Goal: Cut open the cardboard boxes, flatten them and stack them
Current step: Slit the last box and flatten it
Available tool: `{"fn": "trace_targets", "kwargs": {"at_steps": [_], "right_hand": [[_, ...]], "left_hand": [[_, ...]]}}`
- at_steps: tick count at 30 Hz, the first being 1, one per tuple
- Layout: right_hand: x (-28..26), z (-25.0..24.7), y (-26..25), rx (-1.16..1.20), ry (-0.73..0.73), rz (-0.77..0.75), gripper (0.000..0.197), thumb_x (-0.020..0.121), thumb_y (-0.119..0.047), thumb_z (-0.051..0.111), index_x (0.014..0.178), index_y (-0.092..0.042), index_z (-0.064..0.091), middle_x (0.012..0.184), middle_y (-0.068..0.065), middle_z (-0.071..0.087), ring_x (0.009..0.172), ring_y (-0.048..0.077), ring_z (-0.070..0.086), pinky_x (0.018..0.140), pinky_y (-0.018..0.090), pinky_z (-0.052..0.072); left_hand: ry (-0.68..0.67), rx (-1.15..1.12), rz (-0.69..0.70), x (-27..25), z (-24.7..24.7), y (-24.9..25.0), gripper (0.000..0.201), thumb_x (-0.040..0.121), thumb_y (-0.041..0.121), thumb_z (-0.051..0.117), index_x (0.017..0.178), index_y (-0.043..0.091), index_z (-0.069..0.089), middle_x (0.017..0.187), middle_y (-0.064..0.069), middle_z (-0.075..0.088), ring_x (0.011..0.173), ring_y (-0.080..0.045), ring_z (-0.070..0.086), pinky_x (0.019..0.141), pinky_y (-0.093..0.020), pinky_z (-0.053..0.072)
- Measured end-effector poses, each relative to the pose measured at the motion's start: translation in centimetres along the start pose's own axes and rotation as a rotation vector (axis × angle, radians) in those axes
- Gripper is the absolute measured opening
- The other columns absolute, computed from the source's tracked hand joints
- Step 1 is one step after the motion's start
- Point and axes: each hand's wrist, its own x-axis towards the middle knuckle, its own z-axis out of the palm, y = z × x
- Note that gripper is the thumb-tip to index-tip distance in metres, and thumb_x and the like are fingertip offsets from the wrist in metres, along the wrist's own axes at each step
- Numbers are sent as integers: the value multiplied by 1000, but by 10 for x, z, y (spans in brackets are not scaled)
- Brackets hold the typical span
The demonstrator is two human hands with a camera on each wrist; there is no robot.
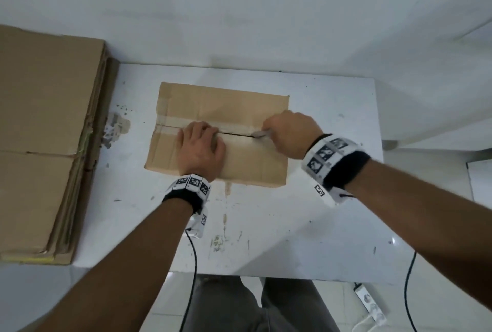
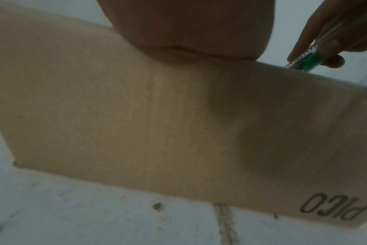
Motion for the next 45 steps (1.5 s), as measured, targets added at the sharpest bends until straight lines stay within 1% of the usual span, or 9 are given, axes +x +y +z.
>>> {"fn": "trace_targets", "kwargs": {"at_steps": [4,9,16,21,25,33,39,41,45], "right_hand": [[-5,-8,23,103,40,34,26,97,-19,54,118,-28,66,114,1,59,100,26,64,80,34,48],[-22,-10,60,174,29,56,23,98,-30,56,119,-35,67,112,1,62,84,20,56,73,29,41],[-36,1,93,223,74,82,26,98,-36,56,121,-38,67,116,0,61,85,17,53,74,28,41],[-31,8,108,301,80,41,25,97,-36,58,119,-39,69,121,-6,62,97,18,62,77,28,45],[-35,25,120,424,112,69,25,96,-34,60,117,-37,73,105,-7,67,85,15,64,78,33,57],[-45,52,132,663,155,74,23,97,-32,62,116,-32,74,86,-2,74,60,13,66,63,33,61],[-62,83,128,949,56,128,17,95,-37,67,110,-34,74,76,-5,73,57,6,64,51,16,46],[-69,102,115,1019,52,141,18,94,-39,66,108,-32,75,74,-8,72,62,10,68,55,19,48],[-82,111,129,1102,287,258,10,91,-33,71,96,-28,78,64,-12,69,59,2,64,52,11,41]], "left_hand": [[-41,90,49,3,-4,0,36,93,45,48,109,17,65,121,-3,60,119,-29,52,112,-51,33],[-21,133,40,7,-5,6,44,91,53,44,104,13,59,115,-6,57,114,-30,51,106,-52,31],[5,85,-69,12,-2,39,38,80,38,44,102,13,60,107,-9,55,106,-31,52,106,-53,35],[-23,-89,144,-1,33,88,21,84,28,57,93,14,70,110,-4,63,106,-29,57,103,-44,39],[-27,-14,128,-2,41,83,35,92,41,52,90,10,68,116,-7,60,114,-30,53,107,-48,37],[-32,-40,44,1,39,91,46,97,45,41,87,6,62,113,-15,58,114,-35,51,106,-53,37],[55,-89,66,1,39,91,34,98,35,44,83,8,58,101,-11,58,102,-31,52,100,-49,39],[45,-101,58,2,39,90,34,97,35,46,84,7,59,103,-12,58,103,-32,52,100,-50,40],[-45,-163,69,2,30,91,34,84,37,50,101,11,62,113,-10,55,110,-29,49,102,-51,40]]}}
